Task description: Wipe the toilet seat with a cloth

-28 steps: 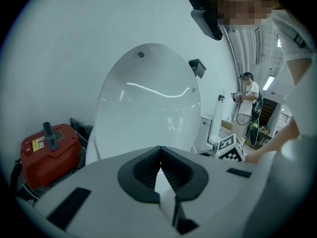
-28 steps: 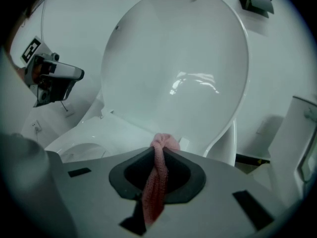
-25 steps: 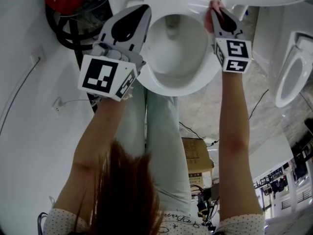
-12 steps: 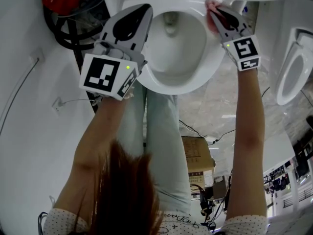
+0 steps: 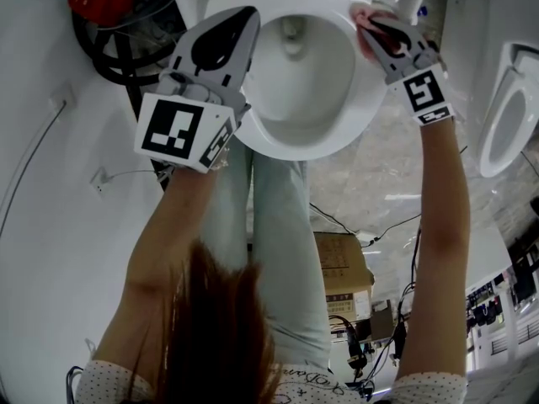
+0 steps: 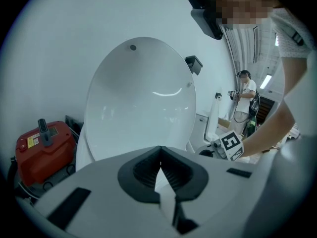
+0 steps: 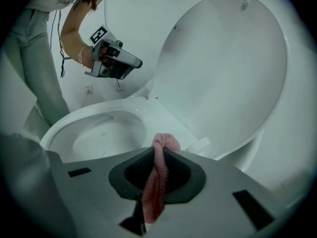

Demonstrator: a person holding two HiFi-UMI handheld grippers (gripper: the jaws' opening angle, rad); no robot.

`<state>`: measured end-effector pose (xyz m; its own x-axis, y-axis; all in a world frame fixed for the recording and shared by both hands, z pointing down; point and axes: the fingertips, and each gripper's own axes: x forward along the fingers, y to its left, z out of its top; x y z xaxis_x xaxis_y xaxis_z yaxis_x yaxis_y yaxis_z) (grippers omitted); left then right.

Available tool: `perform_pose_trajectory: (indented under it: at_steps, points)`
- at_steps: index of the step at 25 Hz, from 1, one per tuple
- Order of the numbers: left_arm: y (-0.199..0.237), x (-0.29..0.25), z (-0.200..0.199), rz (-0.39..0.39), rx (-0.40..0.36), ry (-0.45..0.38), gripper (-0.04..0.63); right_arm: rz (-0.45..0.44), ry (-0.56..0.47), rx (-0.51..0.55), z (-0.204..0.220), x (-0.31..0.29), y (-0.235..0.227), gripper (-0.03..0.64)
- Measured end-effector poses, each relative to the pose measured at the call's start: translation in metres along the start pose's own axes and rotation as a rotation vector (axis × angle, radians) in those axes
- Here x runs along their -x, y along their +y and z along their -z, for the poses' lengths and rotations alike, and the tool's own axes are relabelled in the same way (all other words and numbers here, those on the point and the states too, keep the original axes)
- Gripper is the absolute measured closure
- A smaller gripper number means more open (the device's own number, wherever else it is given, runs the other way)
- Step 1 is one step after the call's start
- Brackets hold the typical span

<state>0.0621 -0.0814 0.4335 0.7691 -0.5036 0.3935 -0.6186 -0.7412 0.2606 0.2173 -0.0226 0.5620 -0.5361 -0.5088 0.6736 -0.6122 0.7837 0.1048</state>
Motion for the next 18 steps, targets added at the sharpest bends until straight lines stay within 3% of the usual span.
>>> perform_pose_trajectory:
  at_steps: [18]
  points:
    - [-0.009, 0.003, 0.007, 0.025, -0.013, 0.018, 0.595, -0.099, 0.034, 0.064, 0.011, 0.009, 0.020, 0.563]
